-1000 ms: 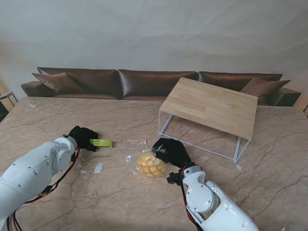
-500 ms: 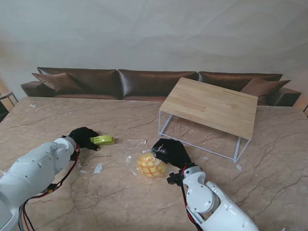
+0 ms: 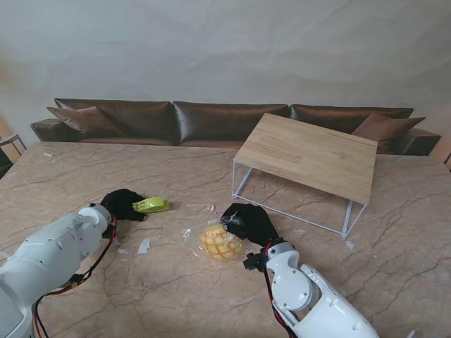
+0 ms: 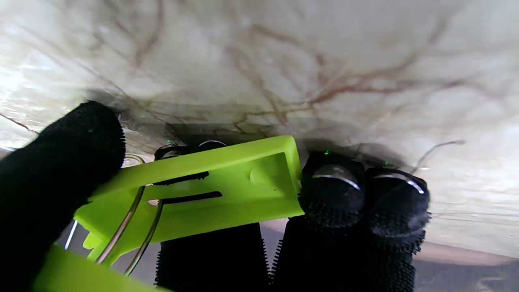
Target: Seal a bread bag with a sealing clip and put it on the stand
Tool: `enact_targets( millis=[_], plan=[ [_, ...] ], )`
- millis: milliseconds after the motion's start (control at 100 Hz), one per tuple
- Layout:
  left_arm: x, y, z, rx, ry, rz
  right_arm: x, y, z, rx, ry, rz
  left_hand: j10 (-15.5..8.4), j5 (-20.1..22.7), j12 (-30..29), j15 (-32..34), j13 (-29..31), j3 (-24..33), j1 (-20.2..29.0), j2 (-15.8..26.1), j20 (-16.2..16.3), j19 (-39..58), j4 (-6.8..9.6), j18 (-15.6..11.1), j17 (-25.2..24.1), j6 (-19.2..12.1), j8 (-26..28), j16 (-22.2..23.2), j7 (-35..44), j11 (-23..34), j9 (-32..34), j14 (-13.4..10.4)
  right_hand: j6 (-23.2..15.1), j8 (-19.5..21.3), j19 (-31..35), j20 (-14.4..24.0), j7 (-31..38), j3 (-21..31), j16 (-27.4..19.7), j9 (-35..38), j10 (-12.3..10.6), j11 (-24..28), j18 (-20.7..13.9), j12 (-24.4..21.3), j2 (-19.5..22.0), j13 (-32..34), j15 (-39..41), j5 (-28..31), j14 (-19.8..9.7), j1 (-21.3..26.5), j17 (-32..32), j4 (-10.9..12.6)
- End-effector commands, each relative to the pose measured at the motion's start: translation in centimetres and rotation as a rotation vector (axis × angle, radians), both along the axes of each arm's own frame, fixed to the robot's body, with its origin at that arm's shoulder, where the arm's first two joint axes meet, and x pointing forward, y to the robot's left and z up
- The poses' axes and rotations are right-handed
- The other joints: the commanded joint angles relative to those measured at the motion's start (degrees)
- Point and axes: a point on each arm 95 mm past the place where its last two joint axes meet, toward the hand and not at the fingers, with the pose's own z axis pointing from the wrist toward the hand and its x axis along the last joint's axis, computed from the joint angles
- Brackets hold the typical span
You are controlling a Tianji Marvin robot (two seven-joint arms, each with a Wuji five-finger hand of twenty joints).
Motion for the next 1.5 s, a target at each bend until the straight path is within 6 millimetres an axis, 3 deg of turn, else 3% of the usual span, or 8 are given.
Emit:
enact_targets(
  millis=[0,400,820,1140,1490],
  plan=[
    [-6.2,0.8,-7.2,0.072,0.201,-0.016,-0.2,0.4,-0.2,0.001,0.007,0.004,6.96,12.77,6.54,22.73,4.89,7.74,22.56,4.36,-1.81,4.70,6.56,1.33,3.74,1.99,1.80,0.30,29.54,18.24,12.42,-11.58,-1.36,-0.57,1.08,-0.51,0.48,0.45,-0.32,1.89,-0.04,1.14,0.04,-0.67,2.06,1.65,0.66,0.08,-0.16,-0.22,0.44,0.53],
    [-6.9,0.4,-3.0,0.043,0.012,-0.004,-0.2,0.4,-0.3,0.002,0.006,-0.002,7.36,13.00,5.85,23.58,4.88,8.25,23.09,4.75,-3.31,4.19,9.29,3.69,6.24,2.45,1.19,-0.84,29.93,19.30,12.36,-11.76,-1.76,-0.78,1.19,-0.56,0.48,0.26,-0.35,1.91,-0.03,1.16,0.05,-0.74,2.05,1.75,0.72,0.09,-0.20,-0.04,0.65,0.62],
    [-8.6,0.9,2.8,0.073,-0.172,-0.002,0.0,0.3,-0.2,0.002,-0.007,-0.010,7.44,12.69,5.66,23.80,4.86,7.82,23.13,5.06,-3.85,4.16,10.17,4.05,6.37,2.53,1.28,-1.24,29.99,19.44,12.34,-11.68,-1.84,-0.90,1.25,-0.66,0.69,0.16,-0.39,2.09,-0.16,1.16,-0.10,-0.77,2.03,1.95,0.76,0.21,-0.30,0.03,0.88,0.65],
    [-8.8,-2.9,9.0,0.096,-0.325,-0.112,-0.3,0.1,-0.6,0.005,-0.007,-0.026,7.22,12.68,5.73,23.86,4.85,7.99,22.73,5.06,-3.95,4.15,10.20,3.81,6.24,2.34,1.45,-1.33,29.92,19.49,12.32,-11.86,-1.57,-1.10,1.28,-0.73,0.70,0.10,-0.41,2.21,0.08,1.13,-0.10,-0.75,1.95,1.98,0.77,0.30,-0.14,0.17,0.88,0.68],
    [-9.0,-7.9,12.6,0.151,-0.381,-0.321,-0.5,0.3,-0.6,0.010,-0.010,-0.035,6.94,12.62,5.83,23.84,4.86,8.20,22.30,4.90,-4.07,4.20,9.76,3.04,6.06,1.62,1.83,-1.39,29.83,19.41,12.31,-12.15,-0.36,-1.54,1.27,-0.81,0.65,0.13,-0.45,2.69,0.50,1.15,-0.09,-0.78,1.74,2.35,0.93,0.63,0.09,0.54,1.10,0.76]
  ],
)
